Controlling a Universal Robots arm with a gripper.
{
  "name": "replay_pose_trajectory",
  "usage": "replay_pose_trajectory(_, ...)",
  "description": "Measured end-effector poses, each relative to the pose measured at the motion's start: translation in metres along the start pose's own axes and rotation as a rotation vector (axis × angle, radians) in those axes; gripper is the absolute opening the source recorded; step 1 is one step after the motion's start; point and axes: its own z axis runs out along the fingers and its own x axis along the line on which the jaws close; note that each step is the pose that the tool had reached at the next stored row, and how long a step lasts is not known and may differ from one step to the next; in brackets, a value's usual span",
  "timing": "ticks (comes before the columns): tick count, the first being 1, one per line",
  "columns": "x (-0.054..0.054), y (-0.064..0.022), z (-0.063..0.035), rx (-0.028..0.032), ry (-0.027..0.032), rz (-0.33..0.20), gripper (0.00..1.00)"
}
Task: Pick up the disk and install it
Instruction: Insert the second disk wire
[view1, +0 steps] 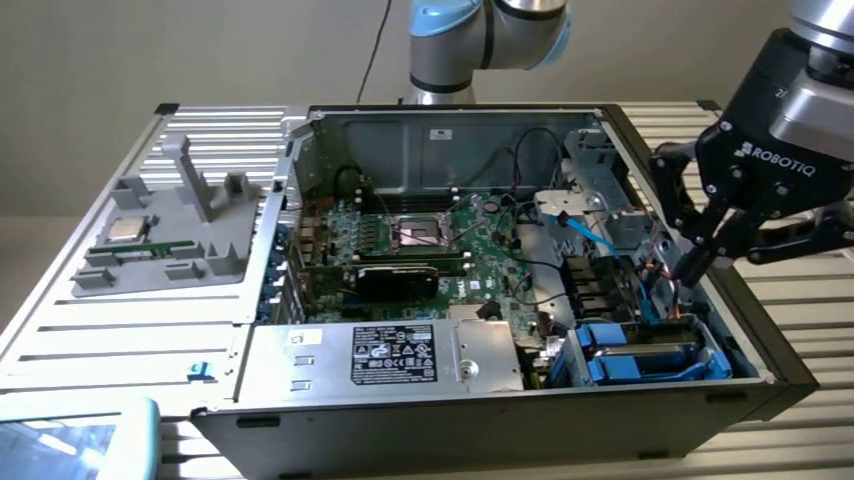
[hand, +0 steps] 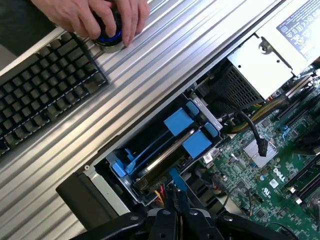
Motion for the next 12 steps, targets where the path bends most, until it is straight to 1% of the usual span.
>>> replay_pose_trajectory(12, 0.0, 0.0, 0.0, 0.0155, 0.0073, -0.212, 0.11)
